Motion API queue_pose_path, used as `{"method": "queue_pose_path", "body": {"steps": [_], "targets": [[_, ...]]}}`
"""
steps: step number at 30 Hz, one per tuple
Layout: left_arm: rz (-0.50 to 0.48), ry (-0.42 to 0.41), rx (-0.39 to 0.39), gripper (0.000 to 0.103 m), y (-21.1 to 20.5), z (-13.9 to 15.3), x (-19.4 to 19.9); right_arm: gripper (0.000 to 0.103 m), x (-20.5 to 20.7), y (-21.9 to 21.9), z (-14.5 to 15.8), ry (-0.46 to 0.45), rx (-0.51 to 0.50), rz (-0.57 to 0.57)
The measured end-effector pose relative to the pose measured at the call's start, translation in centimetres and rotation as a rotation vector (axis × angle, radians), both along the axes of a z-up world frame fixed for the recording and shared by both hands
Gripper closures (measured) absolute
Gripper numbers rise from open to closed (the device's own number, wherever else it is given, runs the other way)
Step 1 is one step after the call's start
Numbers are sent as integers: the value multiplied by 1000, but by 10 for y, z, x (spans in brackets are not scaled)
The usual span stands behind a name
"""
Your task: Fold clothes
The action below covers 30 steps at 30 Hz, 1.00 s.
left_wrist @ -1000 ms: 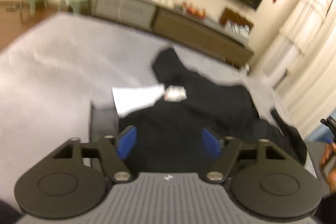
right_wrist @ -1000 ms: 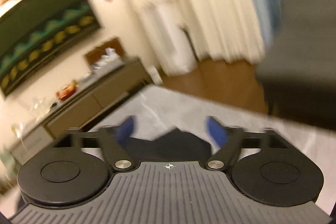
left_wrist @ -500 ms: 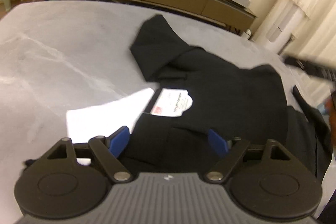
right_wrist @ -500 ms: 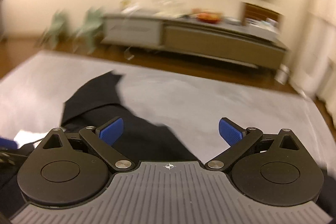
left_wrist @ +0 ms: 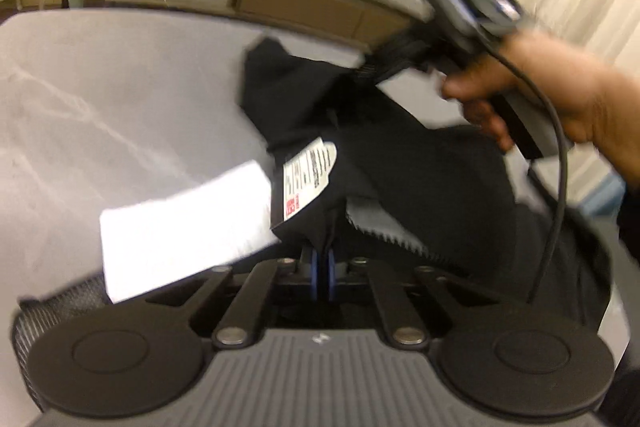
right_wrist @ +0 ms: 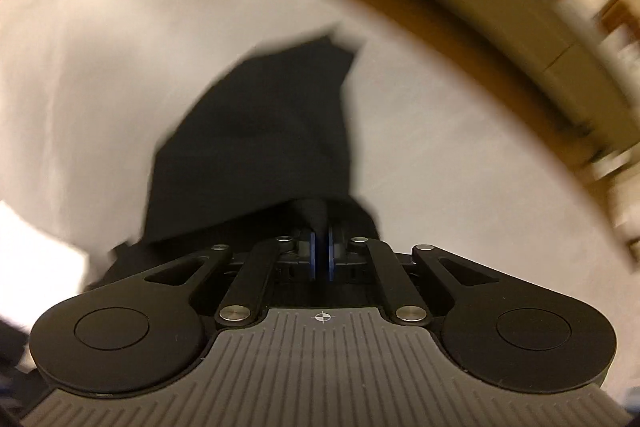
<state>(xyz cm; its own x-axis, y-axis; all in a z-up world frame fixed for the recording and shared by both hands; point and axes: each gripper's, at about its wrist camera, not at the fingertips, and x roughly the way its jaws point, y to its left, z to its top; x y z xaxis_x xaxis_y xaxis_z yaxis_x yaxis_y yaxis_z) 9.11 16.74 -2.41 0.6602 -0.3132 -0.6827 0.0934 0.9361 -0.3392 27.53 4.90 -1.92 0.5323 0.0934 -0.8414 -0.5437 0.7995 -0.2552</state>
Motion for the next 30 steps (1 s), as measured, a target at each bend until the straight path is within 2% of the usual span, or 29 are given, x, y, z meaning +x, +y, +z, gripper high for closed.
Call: {"method": "queue_pose_path", "body": {"steps": [2,4,6,7,9,11,12,13,15,16,17,19,20,21,22,24,26,27,30], "targets": [[17,-75,-13,99,8,16,-12,101,-13,-31,49,-130,113,-67],[23,-145,-22,99,13,31,-25,101,-33,-80,104,-262,265,-167],[-30,-182,-16,99,5,37,-43,101,-60,-144,143,-364,381,-293],[-77,-165,-5,99,-7,31,-48,101,-74,-180,150,-390,402,-370],[-172,-130,17,99,-32,20,-58,99,-97,-244,146,-402,384,-523],[-261,-89,39,99,-57,7,-68,92,-114,-297,117,-336,321,-651],[-295,-57,49,98,-69,-3,-73,78,-121,-321,97,-288,281,-709],[-330,-25,60,98,-81,-14,-78,69,-131,-342,80,-247,261,-751],[-370,12,76,94,-94,-28,-87,64,-162,-377,52,-188,269,-792],[-376,20,79,93,-96,-32,-92,55,-175,-387,41,-177,284,-801],[-364,15,71,85,-93,-32,-94,51,-186,-388,34,-191,311,-794],[-310,-10,39,78,-78,-25,-98,39,-208,-389,21,-218,365,-779],[-276,-24,17,66,-70,-19,-99,34,-219,-390,15,-232,392,-772],[-230,-40,-13,50,-61,-9,-99,22,-230,-391,8,-245,419,-765],[-172,-55,-38,42,-52,-2,-98,15,-241,-392,2,-259,445,-757],[-19,-82,-71,22,-30,6,-90,17,-232,-387,-9,-247,469,-758],[91,-72,-77,20,-17,9,-74,14,-227,-377,-2,-281,552,-688],[86,-57,-71,17,-20,9,-64,9,-225,-374,0,-291,579,-666],[25,25,-67,16,-45,-6,-29,8,-221,-371,-5,-281,599,-660]]}}
